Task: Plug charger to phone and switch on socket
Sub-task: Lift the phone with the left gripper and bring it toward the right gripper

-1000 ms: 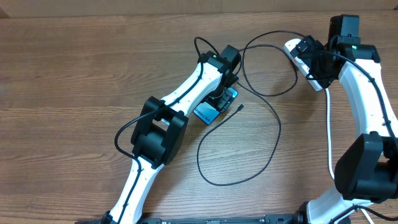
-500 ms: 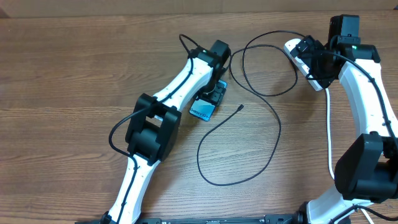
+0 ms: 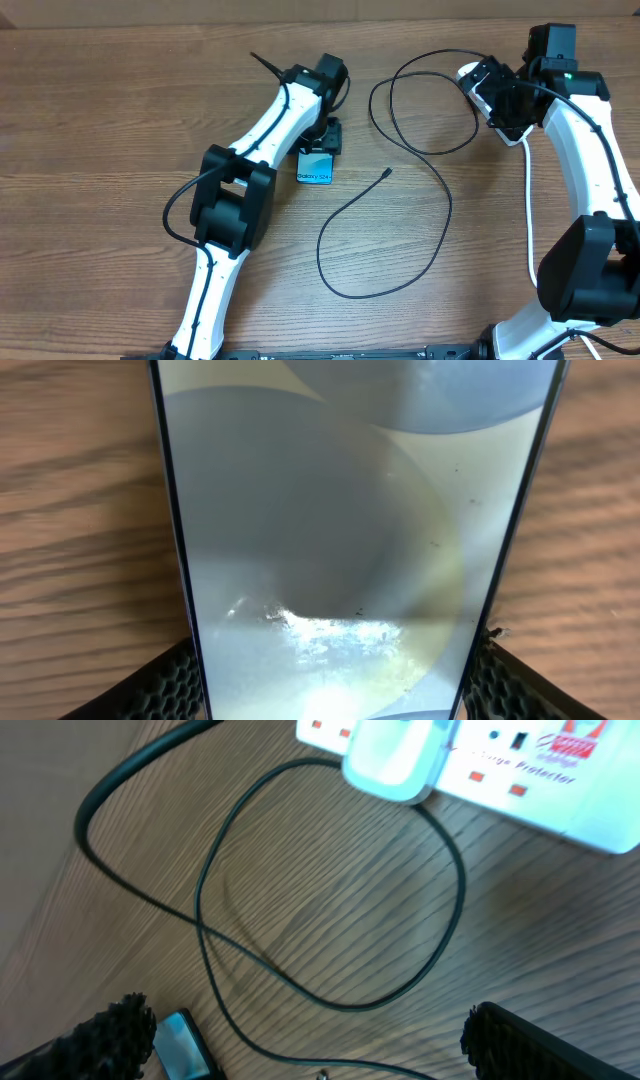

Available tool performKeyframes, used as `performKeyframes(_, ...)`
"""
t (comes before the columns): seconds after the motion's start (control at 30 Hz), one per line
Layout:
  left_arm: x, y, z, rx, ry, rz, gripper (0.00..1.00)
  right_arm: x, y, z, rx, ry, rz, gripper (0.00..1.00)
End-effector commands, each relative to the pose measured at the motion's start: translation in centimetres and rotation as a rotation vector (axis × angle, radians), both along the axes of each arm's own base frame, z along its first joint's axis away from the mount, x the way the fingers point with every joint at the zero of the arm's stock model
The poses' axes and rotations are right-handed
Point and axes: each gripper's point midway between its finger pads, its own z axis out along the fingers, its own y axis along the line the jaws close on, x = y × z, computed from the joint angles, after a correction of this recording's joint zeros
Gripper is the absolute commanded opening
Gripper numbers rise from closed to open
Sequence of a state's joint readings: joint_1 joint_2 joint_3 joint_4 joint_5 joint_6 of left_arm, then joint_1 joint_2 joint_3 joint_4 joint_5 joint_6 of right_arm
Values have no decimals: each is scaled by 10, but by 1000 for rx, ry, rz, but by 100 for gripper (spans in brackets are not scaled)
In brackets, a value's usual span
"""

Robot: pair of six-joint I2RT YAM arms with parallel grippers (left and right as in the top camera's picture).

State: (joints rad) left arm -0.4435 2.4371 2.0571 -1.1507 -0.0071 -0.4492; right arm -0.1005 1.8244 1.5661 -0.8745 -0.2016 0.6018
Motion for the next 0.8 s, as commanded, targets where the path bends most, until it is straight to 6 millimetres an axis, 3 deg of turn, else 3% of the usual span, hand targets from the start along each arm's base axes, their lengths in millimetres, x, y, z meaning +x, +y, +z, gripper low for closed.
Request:
performKeyframes(0.0, 7, 28, -18, 58, 19, 129, 68, 5, 17, 11, 7, -34, 42, 100)
performKeyframes(0.2, 5, 40, -17, 52, 51, 186, 68, 4, 47, 9, -22, -33, 108, 100)
performKeyframes(0.43, 8, 20, -2, -146, 111, 218, 68, 4, 78, 9, -88, -49, 164, 100)
performKeyframes(0.77, 21, 10, 26, -436, 176, 275, 66, -1, 93, 9, -46, -42, 202, 100)
